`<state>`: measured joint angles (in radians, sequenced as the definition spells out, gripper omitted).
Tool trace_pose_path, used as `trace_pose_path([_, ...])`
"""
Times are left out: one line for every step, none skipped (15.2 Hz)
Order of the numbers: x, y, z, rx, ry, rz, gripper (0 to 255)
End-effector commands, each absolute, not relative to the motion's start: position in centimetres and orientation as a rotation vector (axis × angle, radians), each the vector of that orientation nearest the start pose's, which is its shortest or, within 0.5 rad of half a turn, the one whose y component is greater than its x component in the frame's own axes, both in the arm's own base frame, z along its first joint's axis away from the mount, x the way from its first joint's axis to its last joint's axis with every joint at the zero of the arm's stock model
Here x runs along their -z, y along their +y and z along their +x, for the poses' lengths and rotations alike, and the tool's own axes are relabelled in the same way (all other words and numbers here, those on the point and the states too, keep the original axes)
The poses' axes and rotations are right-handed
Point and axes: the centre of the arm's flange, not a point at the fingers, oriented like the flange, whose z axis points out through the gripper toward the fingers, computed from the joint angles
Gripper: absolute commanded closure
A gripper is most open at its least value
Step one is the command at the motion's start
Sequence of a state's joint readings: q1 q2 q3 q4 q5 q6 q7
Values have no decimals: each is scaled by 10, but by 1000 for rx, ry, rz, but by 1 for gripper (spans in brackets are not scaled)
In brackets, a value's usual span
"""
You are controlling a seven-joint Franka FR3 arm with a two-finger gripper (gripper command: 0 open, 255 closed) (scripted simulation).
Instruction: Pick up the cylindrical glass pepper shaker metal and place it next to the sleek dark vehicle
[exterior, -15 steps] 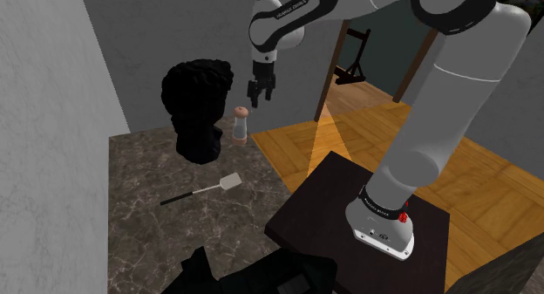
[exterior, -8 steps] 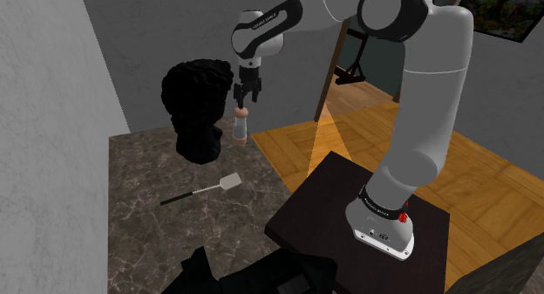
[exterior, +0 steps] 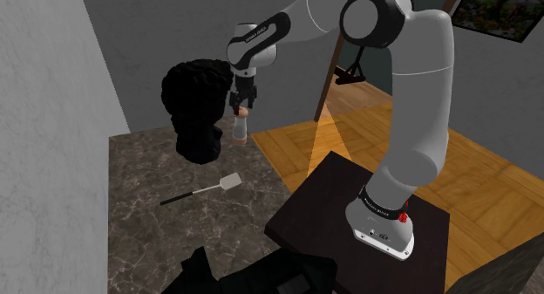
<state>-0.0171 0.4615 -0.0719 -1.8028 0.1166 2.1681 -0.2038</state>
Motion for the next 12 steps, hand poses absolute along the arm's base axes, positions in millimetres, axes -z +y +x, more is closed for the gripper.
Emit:
trace_pose_path([-269,-49,636,-129,-77,-3064,0])
trace_pose_path([-269,-49,636,-129,-77,-3064,0])
trace_pose_path([-269,-49,636,-129,-77,-3064,0])
trace_pose_path([-269,-49,636,-129,-77,-3064,0])
trace_pose_path([-269,-49,636,-129,-77,-3064,0])
trace_pose_path([-269,-49,636,-129,-77,-3064,0])
trace_pose_path([-269,-49,636,-129,-77,-3064,0])
trace_pose_path([-269,-49,636,-129,-77,-3064,0])
trace_pose_path([-269,-49,636,-129,-77,-3064,0])
trace_pose_path([-269,-49,636,-129,-77,-3064,255])
trace_pose_path([-269,-49,636,-129,-77,-3064,255])
trace_pose_path([-269,-49,636,-129,-77,-3064,255])
